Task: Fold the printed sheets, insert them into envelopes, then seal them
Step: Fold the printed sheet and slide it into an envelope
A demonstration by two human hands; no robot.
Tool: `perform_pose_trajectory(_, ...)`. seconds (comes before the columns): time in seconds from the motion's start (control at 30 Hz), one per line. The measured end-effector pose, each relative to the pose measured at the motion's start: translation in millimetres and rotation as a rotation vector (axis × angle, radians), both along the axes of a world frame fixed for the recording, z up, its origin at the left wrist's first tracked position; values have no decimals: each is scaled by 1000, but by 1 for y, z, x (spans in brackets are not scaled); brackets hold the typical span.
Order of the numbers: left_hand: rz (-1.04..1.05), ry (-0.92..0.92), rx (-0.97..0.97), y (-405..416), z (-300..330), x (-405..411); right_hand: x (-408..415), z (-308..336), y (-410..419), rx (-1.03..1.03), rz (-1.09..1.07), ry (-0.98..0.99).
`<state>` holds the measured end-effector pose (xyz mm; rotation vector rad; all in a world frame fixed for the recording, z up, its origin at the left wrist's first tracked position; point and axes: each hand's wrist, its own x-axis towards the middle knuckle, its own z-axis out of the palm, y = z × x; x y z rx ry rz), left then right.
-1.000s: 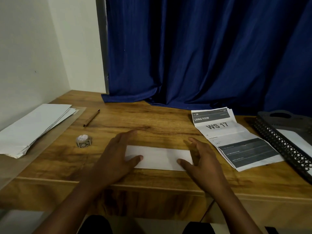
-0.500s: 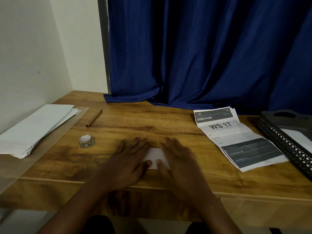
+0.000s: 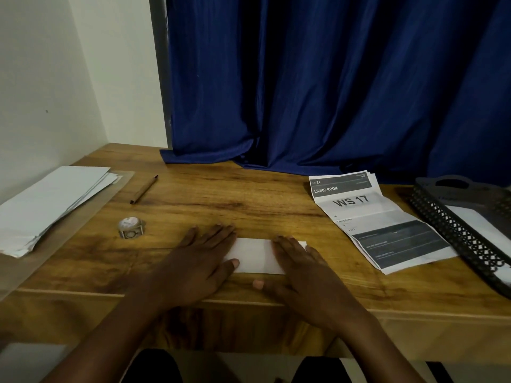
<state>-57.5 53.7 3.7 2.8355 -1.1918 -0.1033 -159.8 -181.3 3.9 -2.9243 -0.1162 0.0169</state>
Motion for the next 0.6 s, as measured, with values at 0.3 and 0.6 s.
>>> perform_pose_trajectory(0.3,-9,21,-43,1,3,-3,-6,4,20,-26,70,-90)
perform_pose_trajectory(0.6,263,333,-728,8,9,-14,-28,6,30,-158,152,-217)
